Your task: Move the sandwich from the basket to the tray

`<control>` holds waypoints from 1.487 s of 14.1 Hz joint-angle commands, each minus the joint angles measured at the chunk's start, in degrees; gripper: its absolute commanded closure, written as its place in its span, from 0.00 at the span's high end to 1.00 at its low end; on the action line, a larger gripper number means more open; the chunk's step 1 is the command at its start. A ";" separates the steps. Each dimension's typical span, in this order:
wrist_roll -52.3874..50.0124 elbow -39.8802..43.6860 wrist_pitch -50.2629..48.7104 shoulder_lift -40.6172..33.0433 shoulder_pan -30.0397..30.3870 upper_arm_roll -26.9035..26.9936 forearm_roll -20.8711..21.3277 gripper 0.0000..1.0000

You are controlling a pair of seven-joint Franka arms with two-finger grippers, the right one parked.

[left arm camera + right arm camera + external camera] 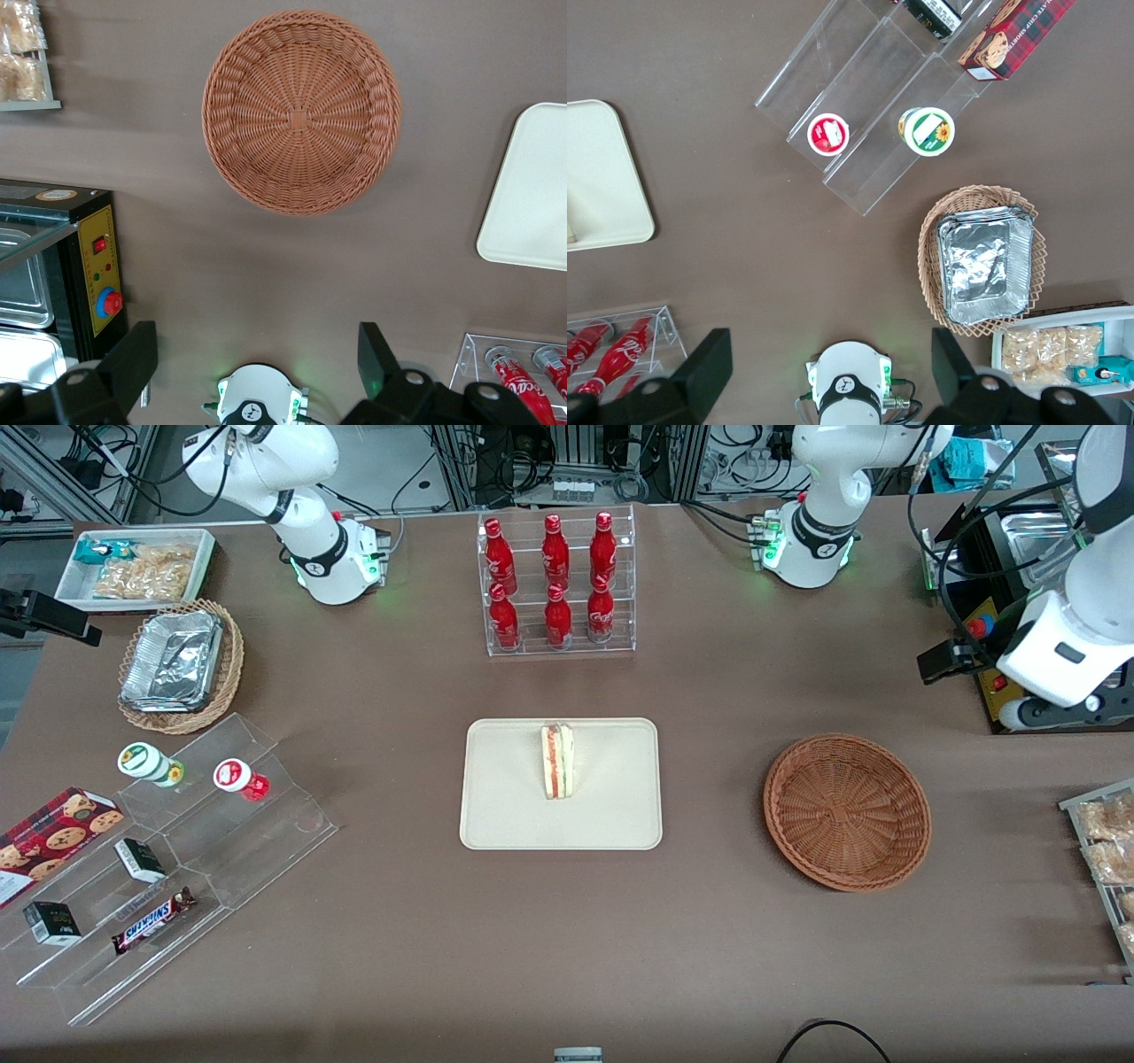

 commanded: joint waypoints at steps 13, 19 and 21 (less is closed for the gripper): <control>-0.22 -11.33 1.03 -10.58 9.76 -10.67 -3.35 1.00; -0.13 -7.29 1.22 -8.03 9.58 -10.58 -3.62 1.00; 0.13 -7.12 1.31 -6.99 9.67 -10.49 -3.53 1.00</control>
